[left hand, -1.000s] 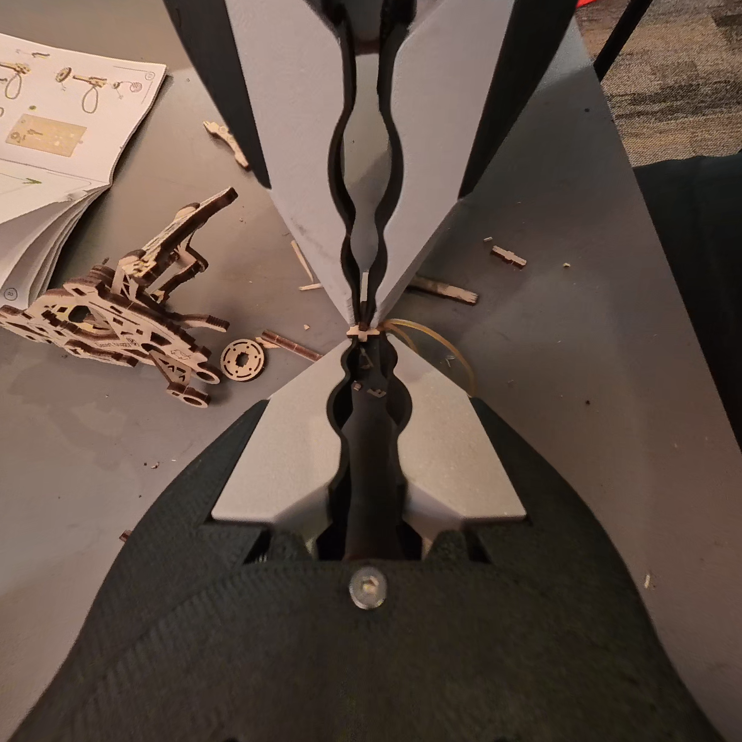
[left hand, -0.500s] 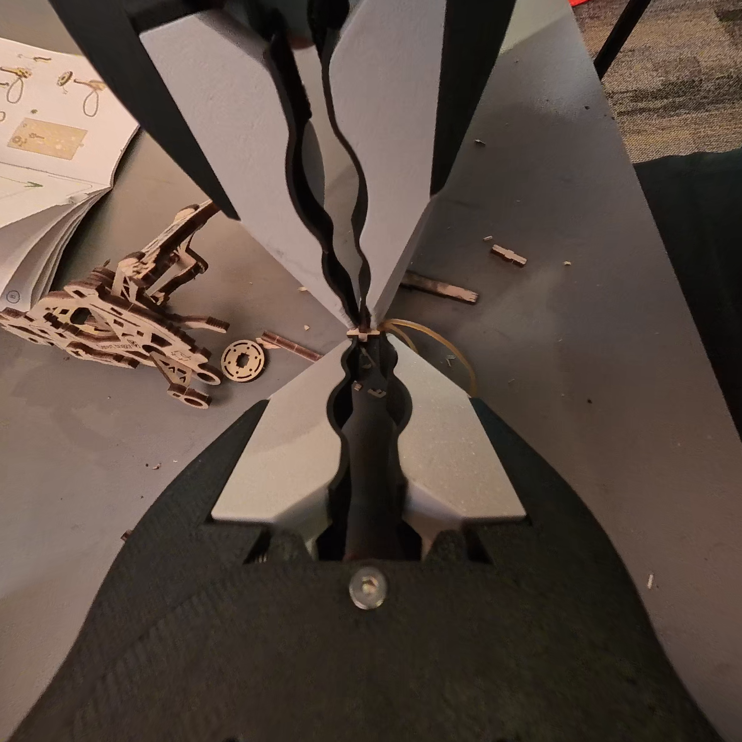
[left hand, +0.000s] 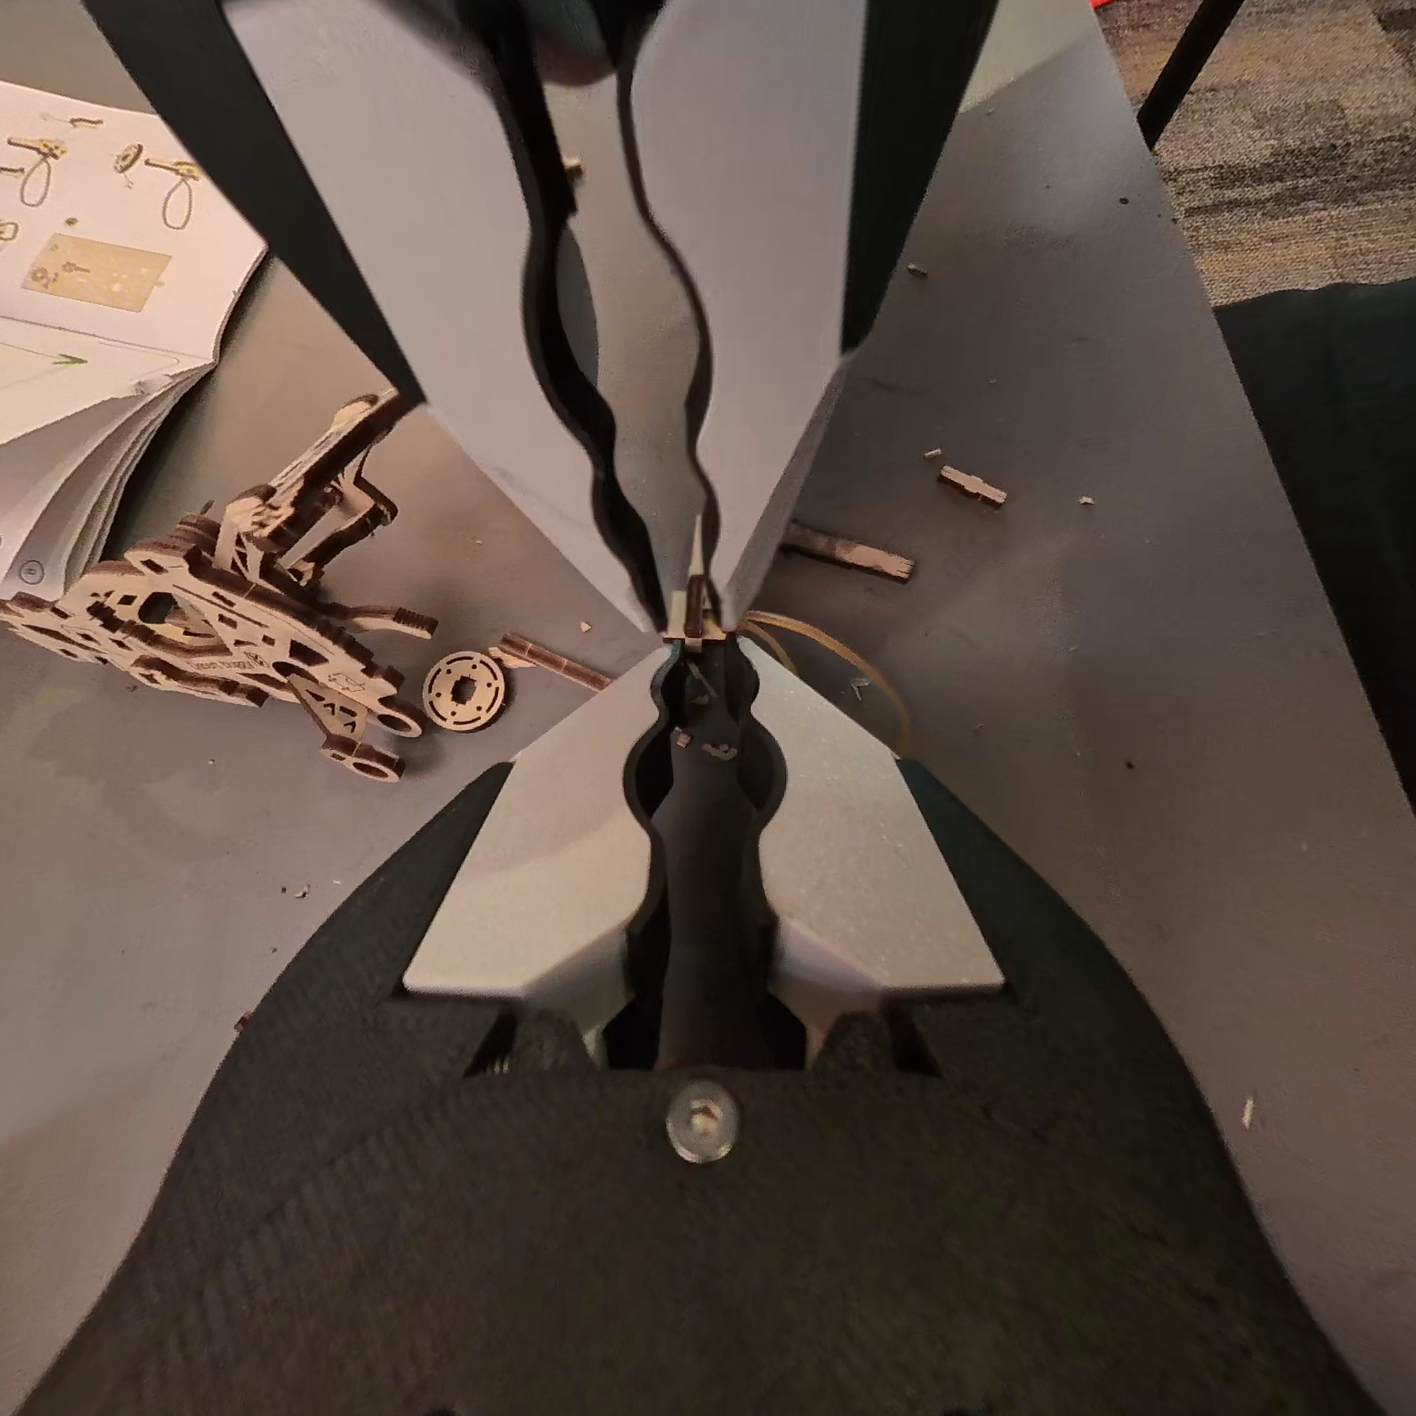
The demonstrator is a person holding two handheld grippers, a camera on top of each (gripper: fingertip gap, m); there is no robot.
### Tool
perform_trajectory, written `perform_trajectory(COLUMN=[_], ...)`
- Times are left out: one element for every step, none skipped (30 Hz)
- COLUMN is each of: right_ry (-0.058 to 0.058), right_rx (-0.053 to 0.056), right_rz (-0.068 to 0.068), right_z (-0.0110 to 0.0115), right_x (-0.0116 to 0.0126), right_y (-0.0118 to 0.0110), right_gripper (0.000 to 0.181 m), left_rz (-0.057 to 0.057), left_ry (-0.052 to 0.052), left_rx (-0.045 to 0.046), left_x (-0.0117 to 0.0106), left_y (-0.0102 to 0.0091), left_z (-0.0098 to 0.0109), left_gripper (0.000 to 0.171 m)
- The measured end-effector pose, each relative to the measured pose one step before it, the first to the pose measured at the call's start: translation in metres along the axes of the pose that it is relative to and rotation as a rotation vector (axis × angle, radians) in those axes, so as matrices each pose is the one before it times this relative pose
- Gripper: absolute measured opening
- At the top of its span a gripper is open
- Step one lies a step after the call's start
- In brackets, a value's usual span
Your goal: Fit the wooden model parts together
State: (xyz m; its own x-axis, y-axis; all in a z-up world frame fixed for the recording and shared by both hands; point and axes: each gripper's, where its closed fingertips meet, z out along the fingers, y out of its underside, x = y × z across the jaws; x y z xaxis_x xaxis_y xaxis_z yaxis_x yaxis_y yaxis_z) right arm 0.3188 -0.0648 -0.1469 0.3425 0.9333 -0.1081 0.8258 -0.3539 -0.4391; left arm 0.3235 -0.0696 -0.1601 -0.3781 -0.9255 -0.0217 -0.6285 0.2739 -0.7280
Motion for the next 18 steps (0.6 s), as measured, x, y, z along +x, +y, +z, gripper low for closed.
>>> perform_trajectory(right_ry=[-0.0062, 0.0073, 0.0238, 0.0176, 0.0045, 0.0022, 0.0125, 0.0201, 0.0178, 0.0138, 0.0096, 0.0122, 0.0146, 0.0178, 0.0219, 0.0271, 0.0433, 0.0405], right_rx=[0.0360, 0.0173, 0.0008, -0.0045, 0.0035, 0.0080, -0.0012, -0.0087, -0.0038, 0.0090, 0.0188, 0.0287, 0.0415, 0.0499, 0.0480, 0.0438, 0.0363, 0.0179], right_rz=[0.0113, 0.0036, -0.0013, 0.0057, 0.0117, 0.0108, 0.0063, -0.0010, -0.0022, 0.0091, 0.0161, 0.0120, 0.0045, 0.0065, 0.0013, -0.0165, -0.0275, -0.0415], right_z=[-0.00565, -0.00564, -0.00500, -0.00441, -0.00356, -0.00224, -0.00082, 0.00075, 0.00120, 0.00070, -0.00032, -0.00227, -0.00413, -0.00572, -0.00617, -0.00633, -0.00597, -0.00501], right_x=[-0.00199, -0.00033, 0.00236, 0.00219, 0.00032, -0.00051, 0.00060, 0.00103, 0.00032, 0.00019, -0.00001, -0.00009, -0.00040, -0.00024, 0.00027, -0.00014, 0.00125, 0.00018], right_y=[-0.00545, -0.00241, 0.00128, 0.00338, 0.00280, 0.00229, 0.00342, 0.00456, 0.00392, 0.00206, 0.00030, -0.00167, -0.00406, -0.00592, -0.00629, -0.00646, -0.00663, -0.00501], right_gripper=[0.011, 0.014, 0.014, 0.014, 0.014, 0.013, 0.015, 0.019, 0.021, 0.021, 0.023, 0.026, 0.027, 0.026, 0.026, 0.027, 0.026, 0.026], left_rz=[-0.0015, -0.0022, -0.0022, -0.0035, -0.0040, -0.0044, -0.0055, -0.0063, -0.0102, -0.0151, -0.0228, -0.0287, -0.0364, -0.0424, -0.0403, -0.0456, -0.0495, -0.0527], left_ry=[0.0014, 0.0017, 0.0021, 0.0024, 0.0007, 0.0003, 0.0018, 0.0025, 0.0036, 0.0089, 0.0129, 0.0113, 0.0164, 0.0226, 0.0238, 0.0299, 0.0403, 0.0386], left_rx=[0.00061, 0.00064, 0.00039, 0.00085, 0.00291, 0.00532, 0.00847, 0.01693, 0.02404, 0.02736, 0.03160, 0.03457, 0.03855, 0.04302, 0.04588, 0.04602, 0.04190, 0.03829], left_x=[-0.00001, -0.00011, 0.00003, -0.00006, -0.00033, -0.00043, -0.00046, -0.00036, -0.00057, -0.00043, -0.00023, -0.00086, -0.00059, 0.00040, 0.00105, 0.00199, 0.00332, 0.00279], left_y=[-0.00007, -0.00002, -0.00008, -0.00001, -0.00028, -0.00067, -0.00089, -0.00189, -0.00275, -0.00306, -0.00362, -0.00395, -0.00453, -0.00570, -0.00682, -0.00756, -0.00735, -0.00653], left_z=[0.00003, -0.00002, -0.00008, -0.00020, -0.00022, -0.00058, -0.00091, -0.00177, -0.00260, -0.00294, -0.00339, -0.00367, -0.00385, -0.00390, -0.00377, -0.00357, -0.00292, -0.00245], left_gripper=[0.008, 0.008, 0.008, 0.008, 0.008, 0.008, 0.008, 0.008, 0.008, 0.008, 0.008, 0.008, 0.008, 0.008, 0.008, 0.008, 0.008, 0.008])
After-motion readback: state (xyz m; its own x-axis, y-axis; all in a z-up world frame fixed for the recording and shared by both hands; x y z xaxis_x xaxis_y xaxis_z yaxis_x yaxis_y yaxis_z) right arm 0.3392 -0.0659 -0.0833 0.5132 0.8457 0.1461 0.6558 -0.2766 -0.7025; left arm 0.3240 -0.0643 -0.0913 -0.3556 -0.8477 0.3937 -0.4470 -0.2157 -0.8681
